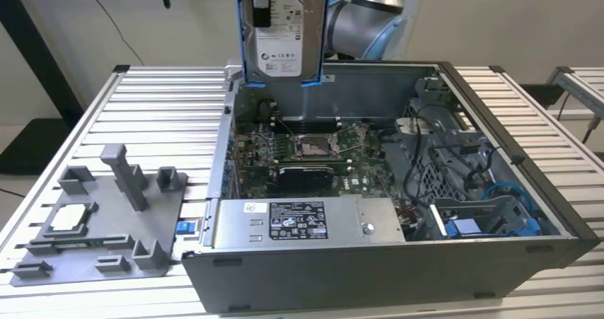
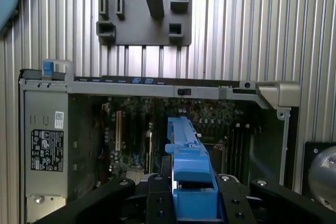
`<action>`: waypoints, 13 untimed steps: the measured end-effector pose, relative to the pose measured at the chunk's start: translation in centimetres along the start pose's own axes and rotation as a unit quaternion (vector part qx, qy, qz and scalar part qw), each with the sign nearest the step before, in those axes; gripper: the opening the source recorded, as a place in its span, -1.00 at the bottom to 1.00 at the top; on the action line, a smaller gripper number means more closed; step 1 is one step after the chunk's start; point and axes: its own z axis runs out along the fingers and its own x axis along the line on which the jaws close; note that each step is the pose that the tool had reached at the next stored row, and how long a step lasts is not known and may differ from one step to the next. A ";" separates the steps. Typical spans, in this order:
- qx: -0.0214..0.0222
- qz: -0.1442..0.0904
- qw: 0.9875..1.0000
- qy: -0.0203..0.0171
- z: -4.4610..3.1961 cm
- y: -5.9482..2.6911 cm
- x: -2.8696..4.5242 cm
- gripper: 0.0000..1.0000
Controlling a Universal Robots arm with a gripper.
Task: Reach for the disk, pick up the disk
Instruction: 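Pick up the disk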
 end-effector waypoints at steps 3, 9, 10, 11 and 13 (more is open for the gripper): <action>0.000 0.000 1.000 0.000 0.00 -0.94 0.01 -1.00; 0.000 0.000 1.000 0.000 0.00 -3.34 0.04 -1.00; 0.000 0.000 1.000 0.000 0.00 -3.82 0.05 -1.00; 0.000 0.000 1.000 0.000 0.00 -4.25 0.05 -1.00; 0.000 0.000 1.000 0.000 0.00 -5.17 0.06 -1.00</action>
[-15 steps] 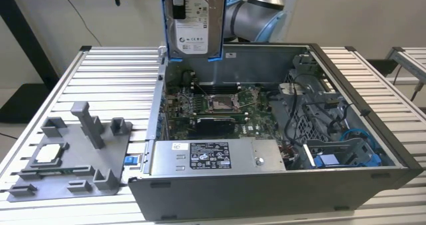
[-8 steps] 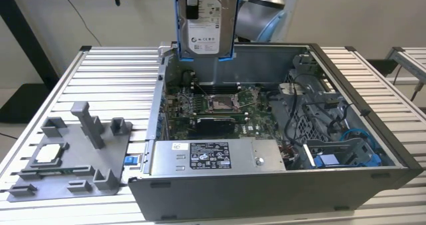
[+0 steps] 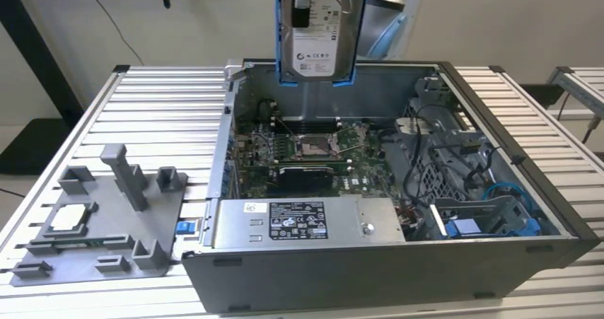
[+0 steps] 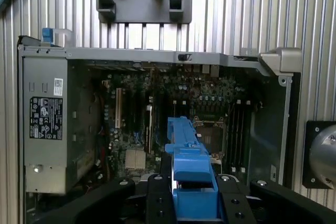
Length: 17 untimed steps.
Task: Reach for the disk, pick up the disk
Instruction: 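Pick up the disk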
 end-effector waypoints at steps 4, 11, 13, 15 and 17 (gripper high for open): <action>0.000 0.000 1.000 0.000 0.00 -1.82 0.02 -1.00; 0.000 0.000 1.000 0.000 0.01 -4.99 0.07 -1.00; 0.000 0.000 1.000 0.000 0.01 -5.94 0.08 -1.00; 0.000 0.000 1.000 0.000 0.02 -6.85 0.09 -1.00; 0.000 0.000 1.000 0.000 0.02 -7.75 0.10 -1.00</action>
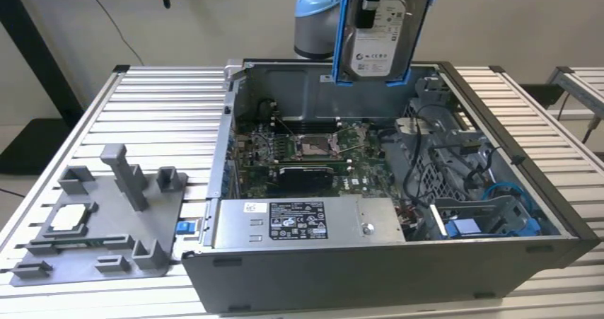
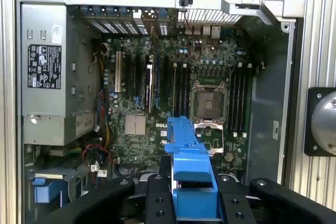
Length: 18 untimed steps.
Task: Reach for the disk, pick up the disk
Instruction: 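Pick up the disk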
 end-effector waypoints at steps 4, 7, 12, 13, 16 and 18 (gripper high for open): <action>0.000 0.000 1.000 0.000 0.01 -1.83 0.01 -1.00; 0.000 0.000 1.000 0.000 0.02 -3.19 0.04 -1.00; 0.000 0.000 1.000 0.000 0.02 -5.48 0.07 -1.00; 0.000 0.000 1.000 0.000 0.02 -5.91 0.07 -1.00; 0.000 0.000 1.000 0.000 0.03 -7.28 0.09 -1.00; 0.000 0.000 1.000 0.000 0.03 -8.18 0.10 -1.00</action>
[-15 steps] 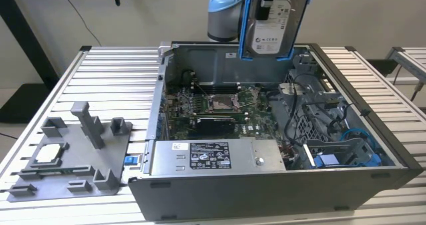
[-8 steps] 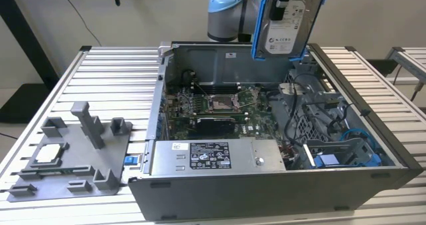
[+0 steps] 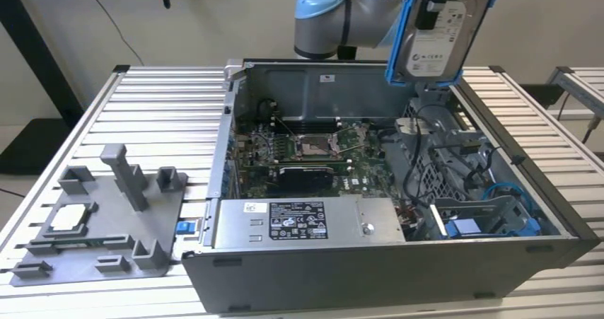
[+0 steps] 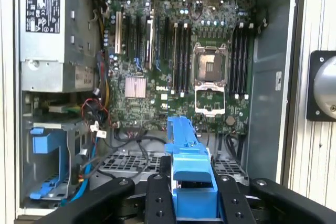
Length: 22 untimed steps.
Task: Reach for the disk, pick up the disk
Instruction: 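Pick up the disk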
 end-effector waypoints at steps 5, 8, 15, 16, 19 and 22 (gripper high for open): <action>0.000 0.000 1.000 0.000 0.00 -2.23 0.03 -1.00; 0.000 0.000 1.000 0.000 0.01 -2.94 0.03 -1.00; 0.000 0.000 1.000 0.000 0.01 -2.98 0.04 -1.00; 0.000 0.000 1.000 0.000 0.01 -2.98 0.06 -1.00; 0.000 0.000 1.000 0.000 0.01 -2.98 0.52 -1.00; 0.000 0.000 1.000 0.000 0.01 -2.96 1.49 -1.00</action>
